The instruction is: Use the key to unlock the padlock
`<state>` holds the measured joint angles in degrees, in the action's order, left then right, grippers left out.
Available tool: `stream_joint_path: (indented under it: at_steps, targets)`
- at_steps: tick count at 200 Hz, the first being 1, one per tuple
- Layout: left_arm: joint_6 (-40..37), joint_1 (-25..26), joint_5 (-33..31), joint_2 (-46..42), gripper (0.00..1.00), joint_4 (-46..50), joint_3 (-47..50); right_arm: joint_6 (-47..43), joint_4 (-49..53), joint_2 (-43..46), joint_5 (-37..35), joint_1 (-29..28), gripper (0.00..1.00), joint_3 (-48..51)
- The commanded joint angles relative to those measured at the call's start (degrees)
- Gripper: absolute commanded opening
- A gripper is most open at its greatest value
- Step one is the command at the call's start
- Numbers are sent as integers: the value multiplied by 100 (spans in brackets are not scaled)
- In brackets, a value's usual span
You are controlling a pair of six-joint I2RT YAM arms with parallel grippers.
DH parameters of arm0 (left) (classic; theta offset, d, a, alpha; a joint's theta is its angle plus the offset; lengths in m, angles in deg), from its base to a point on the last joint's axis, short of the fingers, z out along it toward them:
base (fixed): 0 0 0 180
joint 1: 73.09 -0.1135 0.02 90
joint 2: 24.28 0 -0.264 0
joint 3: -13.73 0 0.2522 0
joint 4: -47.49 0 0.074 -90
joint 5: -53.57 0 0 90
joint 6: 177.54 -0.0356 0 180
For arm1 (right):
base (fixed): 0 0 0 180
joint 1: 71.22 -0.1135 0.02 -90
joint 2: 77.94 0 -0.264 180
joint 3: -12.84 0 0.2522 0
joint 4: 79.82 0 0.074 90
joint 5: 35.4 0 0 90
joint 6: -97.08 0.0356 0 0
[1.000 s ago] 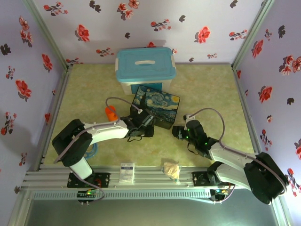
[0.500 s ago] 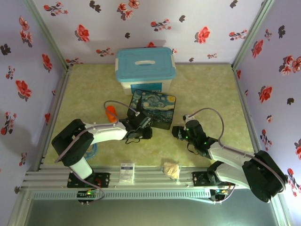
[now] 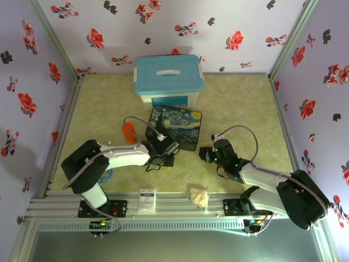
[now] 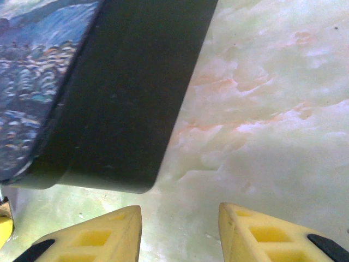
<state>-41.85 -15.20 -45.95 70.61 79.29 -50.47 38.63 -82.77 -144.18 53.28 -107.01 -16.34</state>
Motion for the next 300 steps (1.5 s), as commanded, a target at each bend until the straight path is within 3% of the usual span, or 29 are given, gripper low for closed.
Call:
stream_joint_path:
  at_steps: [1, 76, 163, 222, 259, 282, 300]
  targets:
    - [-78, 58, -365, 45, 20, 345, -112, -27, -252, -100, 27, -24, 40, -58]
    - [-507, 353, -1415, 319, 26, 1161, -808, 21, -301, -162, 31, -42, 40, -21]
    - [-231, 686, -1446, 305, 33, 1453, -1005, -10, -249, -109, 5, -42, 39, 15]
    - [-96, 838, -1253, 256, 32, 1377, -1070, -3, -249, -105, -7, -41, 39, 88]
    - [-125, 796, -1237, 113, 32, 1295, -973, -66, -71, 336, -33, -139, 39, 108]
    - [-227, 680, -1076, -324, 40, 1026, -807, -18, 376, 1120, -325, -361, 45, 107]
    - [-387, 510, -840, -874, 55, 597, -550, 17, 443, 1739, -380, -564, 53, 184]
